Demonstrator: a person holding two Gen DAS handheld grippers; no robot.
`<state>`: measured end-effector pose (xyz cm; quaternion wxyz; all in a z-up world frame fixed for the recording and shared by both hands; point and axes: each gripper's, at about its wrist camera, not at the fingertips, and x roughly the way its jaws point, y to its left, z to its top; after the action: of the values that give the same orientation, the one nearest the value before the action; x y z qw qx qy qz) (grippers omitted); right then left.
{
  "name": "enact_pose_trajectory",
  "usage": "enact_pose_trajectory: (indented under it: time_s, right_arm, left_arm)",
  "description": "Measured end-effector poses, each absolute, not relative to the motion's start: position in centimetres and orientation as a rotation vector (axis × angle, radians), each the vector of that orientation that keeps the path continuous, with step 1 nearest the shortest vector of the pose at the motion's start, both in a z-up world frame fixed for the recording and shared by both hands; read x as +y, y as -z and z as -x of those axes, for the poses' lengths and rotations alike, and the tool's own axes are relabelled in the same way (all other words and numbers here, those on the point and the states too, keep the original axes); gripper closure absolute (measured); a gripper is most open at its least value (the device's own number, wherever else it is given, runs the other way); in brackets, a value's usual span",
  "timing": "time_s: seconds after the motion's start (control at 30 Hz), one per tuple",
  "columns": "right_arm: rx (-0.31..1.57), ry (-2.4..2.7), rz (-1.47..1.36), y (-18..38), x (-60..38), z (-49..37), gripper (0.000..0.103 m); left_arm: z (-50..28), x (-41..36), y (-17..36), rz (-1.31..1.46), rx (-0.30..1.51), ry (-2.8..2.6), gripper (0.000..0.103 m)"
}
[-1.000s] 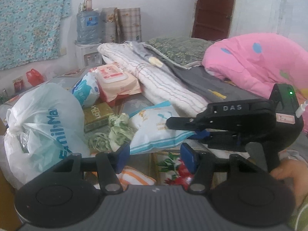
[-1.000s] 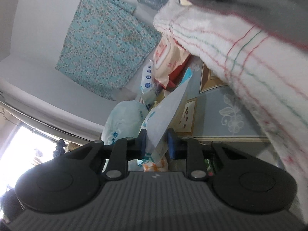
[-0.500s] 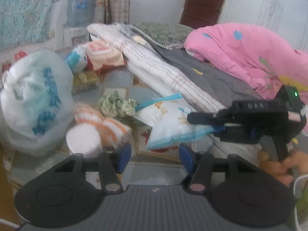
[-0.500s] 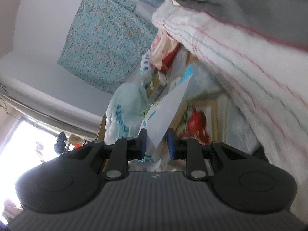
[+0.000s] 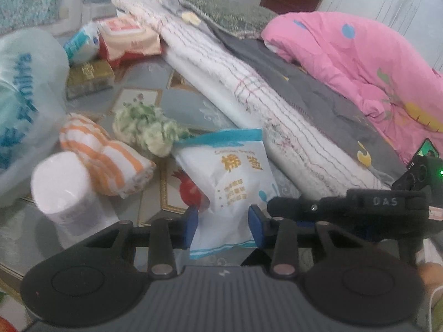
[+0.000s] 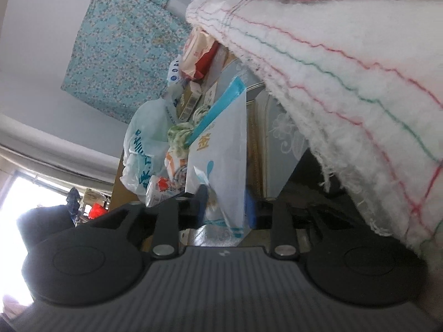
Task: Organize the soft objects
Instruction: 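Lift the white packet and carry it toward the cardboard box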
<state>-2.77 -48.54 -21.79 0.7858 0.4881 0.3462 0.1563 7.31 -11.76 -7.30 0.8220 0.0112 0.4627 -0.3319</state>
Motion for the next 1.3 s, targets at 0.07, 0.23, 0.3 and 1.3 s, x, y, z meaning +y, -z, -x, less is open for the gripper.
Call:
enact_pose_trajectory:
  time_s: [0.07, 0.23, 0.3, 1.3]
  right_arm:
    - [0.729, -0.347, -1.057, 21.7, -48.7, 2.6, 0.057]
    - [0.718, -0.339, -1.051, 21.9, -48.5, 2.1, 0.051]
    - [0.721, -0.334, -1.045, 22.0, -48.3, 1.8, 0.052]
    - [0.577, -0.455, -1.041, 16.6, -47.3, 2.0, 0.073]
  left_arm:
    - [-7.5, -11.9, 7.6, -0.027, 0.987, 0.704, 0.061]
    - [-8.0, -12.3, 8.0, -0.028, 1.001, 0.699, 0.060]
    - [-8.2, -12.4, 8.1, -0.028, 1.007, 0.697, 0.060]
    - [-5.2, -10.3, 0.9, -0.018, 0.781, 0.711, 0.068]
